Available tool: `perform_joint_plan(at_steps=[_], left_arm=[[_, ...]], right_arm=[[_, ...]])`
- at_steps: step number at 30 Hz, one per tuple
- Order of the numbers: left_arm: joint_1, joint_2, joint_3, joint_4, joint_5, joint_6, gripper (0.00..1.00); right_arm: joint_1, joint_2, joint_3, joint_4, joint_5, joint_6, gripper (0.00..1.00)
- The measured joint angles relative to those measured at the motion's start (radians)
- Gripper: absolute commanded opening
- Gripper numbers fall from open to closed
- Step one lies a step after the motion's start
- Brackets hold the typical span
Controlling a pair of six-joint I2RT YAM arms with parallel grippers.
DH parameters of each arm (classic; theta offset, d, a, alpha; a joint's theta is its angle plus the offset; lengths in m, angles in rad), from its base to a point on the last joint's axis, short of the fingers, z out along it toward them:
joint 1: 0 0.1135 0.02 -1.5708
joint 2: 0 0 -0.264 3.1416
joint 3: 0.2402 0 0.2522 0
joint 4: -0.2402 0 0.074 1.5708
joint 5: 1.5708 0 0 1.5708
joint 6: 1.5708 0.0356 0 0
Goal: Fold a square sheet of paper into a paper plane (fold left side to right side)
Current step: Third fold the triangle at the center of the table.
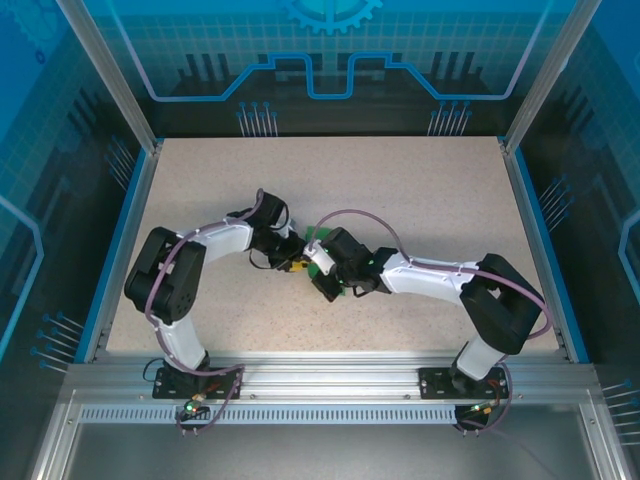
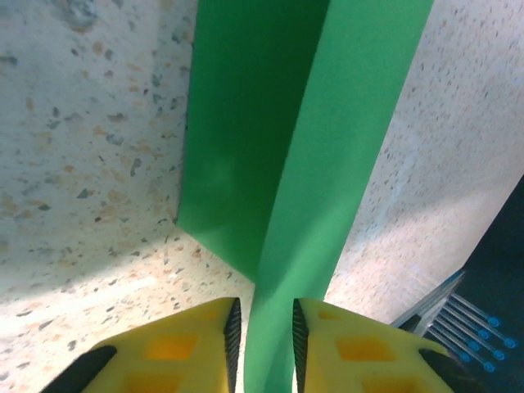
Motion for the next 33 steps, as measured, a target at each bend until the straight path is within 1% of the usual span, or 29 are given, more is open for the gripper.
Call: perform_joint_plan(at_steps=[2,3,7,10,12,18,23,27,33], left_arm=[[0.014,-0.027,0.004,-0.023,-0.009,0.017,0.43],[0.023,-0.038,0.008,-0.034,-0.013,0.026,0.41],[0.052,-0.048,0.059,-0.067,-0.023,0.067,0.28],[0.052,-0.01,0.131,-0.074,-0.013,0.101,0.22],[0.046,0.049,0.197,-0.074,-0.004,0.121,0.19],[-0.001,0.244,0.357,-0.1,0.005,0.171,0.15],[-0.045,0.358,0.46,-0.148,0.005,0.206,0.13],[-0.064,0.409,0.505,-0.172,0.003,0.226,0.11],[-0.066,0.443,0.514,-0.187,0.004,0.249,0.08]], right_arm=[[-0.011,0.0,-0.013,0.007,-0.021,0.016,0.0],[-0.017,0.0,-0.021,0.013,-0.031,0.027,0.0],[-0.041,0.0,-0.039,0.036,-0.071,0.065,0.0],[-0.062,0.0,-0.042,0.061,-0.098,0.096,0.0],[-0.074,0.002,-0.042,0.081,-0.114,0.116,0.0],[-0.08,0.027,-0.042,0.115,-0.151,0.159,0.0],[-0.08,0.053,-0.042,0.131,-0.16,0.192,0.0],[-0.085,0.059,-0.042,0.137,-0.166,0.211,0.0],[-0.113,0.064,-0.069,0.148,-0.172,0.234,0.0]])
